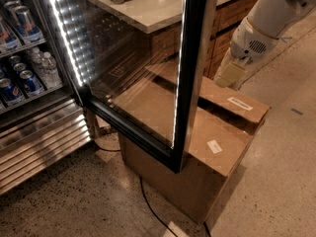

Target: Close right fridge door

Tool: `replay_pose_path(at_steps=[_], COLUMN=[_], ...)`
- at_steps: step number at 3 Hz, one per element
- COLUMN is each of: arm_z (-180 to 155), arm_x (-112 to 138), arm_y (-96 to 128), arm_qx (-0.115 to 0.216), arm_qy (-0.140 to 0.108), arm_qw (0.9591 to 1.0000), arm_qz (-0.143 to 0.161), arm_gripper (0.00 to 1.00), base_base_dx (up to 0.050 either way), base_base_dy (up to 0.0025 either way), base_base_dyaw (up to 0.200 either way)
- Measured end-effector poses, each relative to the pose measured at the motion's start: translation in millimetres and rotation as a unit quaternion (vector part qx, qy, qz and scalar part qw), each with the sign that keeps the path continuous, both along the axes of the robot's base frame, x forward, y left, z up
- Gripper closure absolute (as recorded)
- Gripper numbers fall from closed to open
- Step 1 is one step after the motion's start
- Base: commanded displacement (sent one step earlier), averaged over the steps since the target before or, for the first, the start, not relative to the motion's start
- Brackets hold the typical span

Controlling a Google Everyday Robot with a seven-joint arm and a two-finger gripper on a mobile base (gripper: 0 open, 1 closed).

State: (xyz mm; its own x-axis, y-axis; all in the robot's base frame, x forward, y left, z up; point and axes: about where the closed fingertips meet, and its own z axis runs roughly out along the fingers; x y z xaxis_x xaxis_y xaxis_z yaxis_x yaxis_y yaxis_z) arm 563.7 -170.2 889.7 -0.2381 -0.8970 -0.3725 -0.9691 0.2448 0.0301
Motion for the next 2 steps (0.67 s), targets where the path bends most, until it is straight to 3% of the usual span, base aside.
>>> replay_pose_path(at_steps=[2], arm_z=[0.0], arm_x=[0.0], arm_y=[0.0], arm_qx=[0.000], arm_qy=[0.000], arm_qw=[1.0000], arm_qz=[0.000], arm_gripper=[1.00], base_base_dx=[0.049], base_base_dy=[-0.00001], base_base_dyaw=[0.000])
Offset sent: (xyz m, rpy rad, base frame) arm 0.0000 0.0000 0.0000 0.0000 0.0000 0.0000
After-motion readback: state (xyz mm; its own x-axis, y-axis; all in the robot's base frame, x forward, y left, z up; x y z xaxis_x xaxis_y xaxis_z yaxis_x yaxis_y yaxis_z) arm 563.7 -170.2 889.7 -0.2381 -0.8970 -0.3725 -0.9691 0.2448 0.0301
